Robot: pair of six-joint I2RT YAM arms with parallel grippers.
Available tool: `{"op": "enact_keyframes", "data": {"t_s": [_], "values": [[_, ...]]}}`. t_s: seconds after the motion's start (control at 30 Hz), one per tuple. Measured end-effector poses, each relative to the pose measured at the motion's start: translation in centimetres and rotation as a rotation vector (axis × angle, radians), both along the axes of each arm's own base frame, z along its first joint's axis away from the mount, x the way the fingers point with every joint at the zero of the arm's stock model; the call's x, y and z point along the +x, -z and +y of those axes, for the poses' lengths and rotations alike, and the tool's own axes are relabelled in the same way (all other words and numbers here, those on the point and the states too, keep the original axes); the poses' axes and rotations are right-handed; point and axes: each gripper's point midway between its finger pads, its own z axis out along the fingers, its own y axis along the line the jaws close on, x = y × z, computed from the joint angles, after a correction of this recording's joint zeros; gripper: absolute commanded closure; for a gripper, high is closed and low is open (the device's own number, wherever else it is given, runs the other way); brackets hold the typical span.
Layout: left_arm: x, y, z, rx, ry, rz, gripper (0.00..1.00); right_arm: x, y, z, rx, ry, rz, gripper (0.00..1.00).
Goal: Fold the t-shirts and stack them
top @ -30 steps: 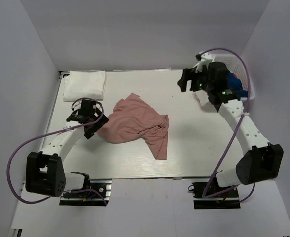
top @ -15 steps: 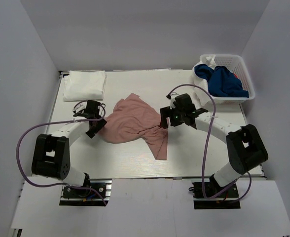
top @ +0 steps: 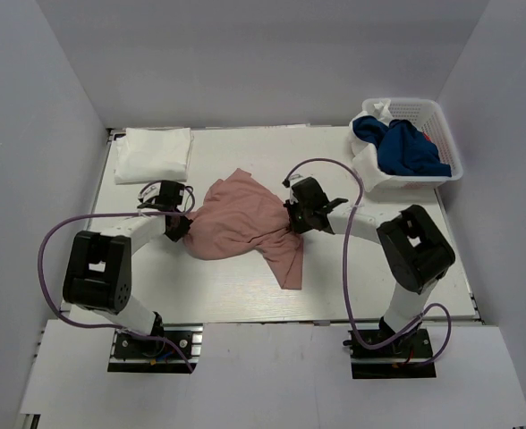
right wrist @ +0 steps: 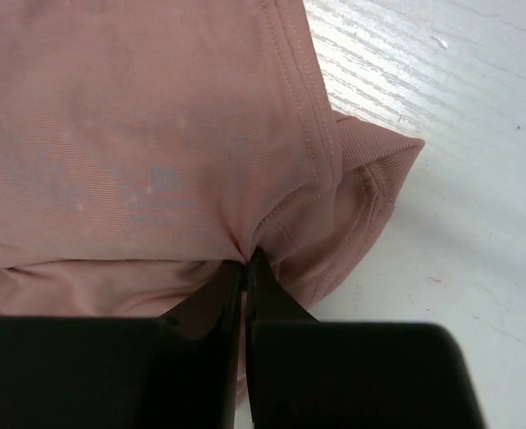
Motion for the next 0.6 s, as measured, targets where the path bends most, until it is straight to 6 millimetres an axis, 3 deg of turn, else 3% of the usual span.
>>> {"op": "enact_keyframes", "data": {"t_s": [0.13, 0.23, 0.3, 0.4, 0.5, 0.6], "values": [[0.3, -2.4, -0.6, -0.005, 0.048, -0.068, 1.0, 0.2, -1.8, 0.2, 0.003, 0.01, -0.052, 1.0], [1.0, -7.2, -1.0, -0.028, 0.086, -0.217, 1.0, 0.5, -6.7, 0.2, 0.055, 0.02, -0.152, 1.0], [1.2, -11.5, -1.4, -0.051, 0.12, -0.36, 1.0, 0.4, -12.0, 0.0, 0.128, 0.026, -0.26, 1.0], [0.2, -19.9, -2.0, -0.088, 0.18, -0.634, 1.0, -1.2, -22.4, -1.4, 0.28, 0.032, -0.476, 1.0], [-2.8, -28.4, -2.3, -0.121, 0.246, -0.906, 1.0, -4.4, -32.0, -3.4, 0.435, 0.008, -0.677, 1.0], [-5.9, -35.3, -2.7, -0.141, 0.316, -1.108, 1.0, -8.1, -38.5, -4.7, 0.553, -0.069, -0.813, 1.0]]}}
